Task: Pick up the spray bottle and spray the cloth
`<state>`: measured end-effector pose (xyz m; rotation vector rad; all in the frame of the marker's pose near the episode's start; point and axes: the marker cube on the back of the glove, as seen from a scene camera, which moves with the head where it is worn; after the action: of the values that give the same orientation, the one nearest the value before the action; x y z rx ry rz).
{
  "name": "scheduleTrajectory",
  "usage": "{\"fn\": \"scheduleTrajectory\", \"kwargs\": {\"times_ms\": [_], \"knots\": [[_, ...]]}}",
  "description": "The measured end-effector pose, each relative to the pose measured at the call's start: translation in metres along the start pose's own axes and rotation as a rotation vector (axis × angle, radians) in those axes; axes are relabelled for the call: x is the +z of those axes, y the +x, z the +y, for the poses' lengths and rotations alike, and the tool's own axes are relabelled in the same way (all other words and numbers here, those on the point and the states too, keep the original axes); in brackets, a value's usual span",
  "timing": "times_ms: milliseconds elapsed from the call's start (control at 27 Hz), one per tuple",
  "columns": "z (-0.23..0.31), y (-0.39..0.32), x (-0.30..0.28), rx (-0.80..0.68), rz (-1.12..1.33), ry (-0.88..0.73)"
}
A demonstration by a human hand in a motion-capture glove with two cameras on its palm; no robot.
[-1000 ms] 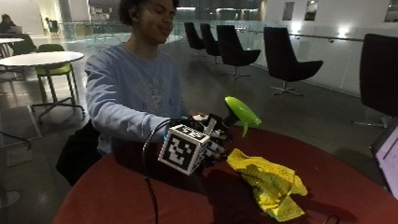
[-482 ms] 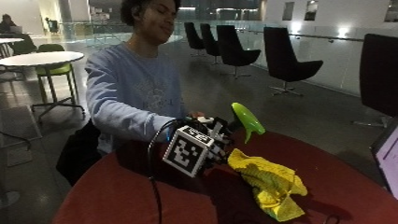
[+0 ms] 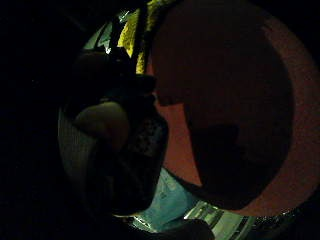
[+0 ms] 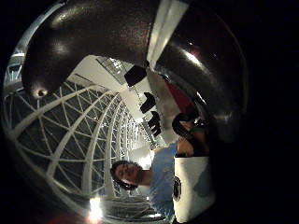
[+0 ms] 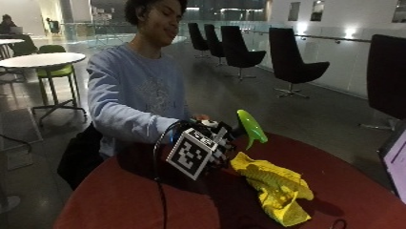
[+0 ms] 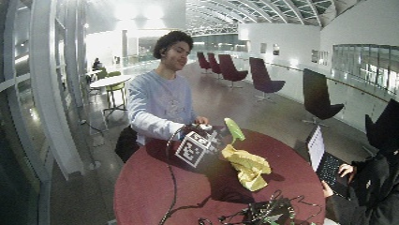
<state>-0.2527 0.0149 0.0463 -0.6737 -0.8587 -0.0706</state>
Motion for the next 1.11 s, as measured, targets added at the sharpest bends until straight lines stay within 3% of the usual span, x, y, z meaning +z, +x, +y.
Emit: {"fn": "scheduleTrajectory", "kwargs": {"times_ms": [889, 1111], "knots": [[0.0, 0.004, 0.007, 0.047, 0.047, -0.019], [0.002, -0.014, 0.017, -0.077, 0.008, 0.02]]}}
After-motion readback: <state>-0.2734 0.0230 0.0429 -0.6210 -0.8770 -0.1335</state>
